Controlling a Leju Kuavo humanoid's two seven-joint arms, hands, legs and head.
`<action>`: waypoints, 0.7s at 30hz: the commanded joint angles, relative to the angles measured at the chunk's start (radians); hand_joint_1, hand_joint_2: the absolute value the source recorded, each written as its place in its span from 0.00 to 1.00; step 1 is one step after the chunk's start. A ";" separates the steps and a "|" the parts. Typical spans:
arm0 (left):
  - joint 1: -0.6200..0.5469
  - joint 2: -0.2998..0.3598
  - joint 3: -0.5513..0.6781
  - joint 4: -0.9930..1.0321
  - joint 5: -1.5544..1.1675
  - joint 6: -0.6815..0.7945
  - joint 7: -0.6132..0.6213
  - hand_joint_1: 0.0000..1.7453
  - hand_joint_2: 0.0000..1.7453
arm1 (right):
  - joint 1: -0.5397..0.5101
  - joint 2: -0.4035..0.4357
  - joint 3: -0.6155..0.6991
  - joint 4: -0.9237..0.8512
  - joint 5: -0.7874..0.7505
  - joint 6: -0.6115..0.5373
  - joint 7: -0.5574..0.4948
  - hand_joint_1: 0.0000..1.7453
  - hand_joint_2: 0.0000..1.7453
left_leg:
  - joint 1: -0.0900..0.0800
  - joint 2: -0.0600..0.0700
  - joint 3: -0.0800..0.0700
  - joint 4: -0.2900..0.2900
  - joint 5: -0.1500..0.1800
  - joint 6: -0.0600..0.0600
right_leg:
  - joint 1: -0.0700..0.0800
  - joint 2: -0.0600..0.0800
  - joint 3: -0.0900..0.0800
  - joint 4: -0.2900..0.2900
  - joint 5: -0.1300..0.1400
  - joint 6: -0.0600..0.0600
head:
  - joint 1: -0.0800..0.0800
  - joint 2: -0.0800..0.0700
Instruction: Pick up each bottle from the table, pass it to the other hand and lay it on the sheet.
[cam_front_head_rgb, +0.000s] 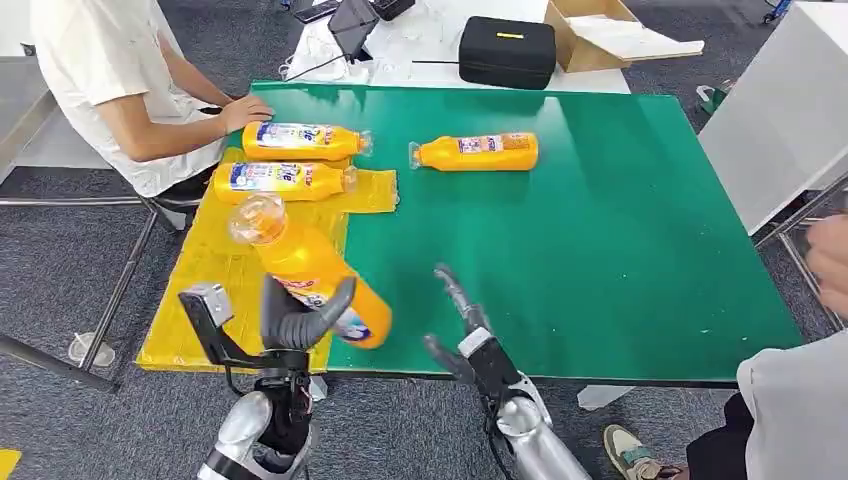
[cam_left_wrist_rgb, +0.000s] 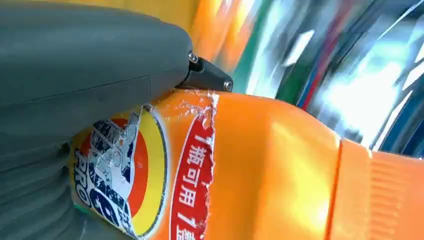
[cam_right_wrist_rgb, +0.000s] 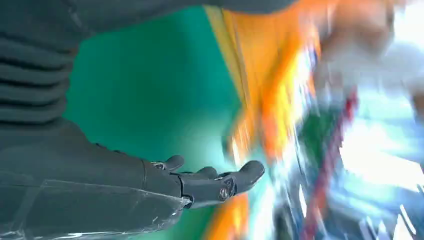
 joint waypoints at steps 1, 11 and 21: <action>-0.086 0.080 0.127 0.201 -0.392 0.261 0.017 0.96 1.00 | 0.082 -0.007 -0.202 -0.339 -0.021 -0.236 -0.017 0.00 0.00 | 0.001 0.002 0.008 0.001 -0.004 -0.001 | 0.001 0.002 0.007 0.001 -0.003 -0.004 | -0.001 0.000; -0.156 0.088 0.114 0.376 -0.710 0.284 0.121 0.90 1.00 | 0.072 -0.018 -0.211 -0.352 -0.011 -0.237 -0.017 0.00 0.00 | 0.000 0.000 0.005 0.000 -0.001 -0.001 | 0.000 0.001 0.004 0.000 -0.001 -0.002 | 0.000 0.000; -0.360 0.135 -0.012 0.781 -1.073 -0.025 0.358 0.98 1.00 | 0.028 0.001 -0.127 -0.233 -0.009 -0.129 -0.017 0.00 1.00 | 0.002 0.003 0.008 0.000 -0.002 -0.001 | 0.002 0.004 0.007 -0.001 -0.001 -0.003 | 0.000 0.000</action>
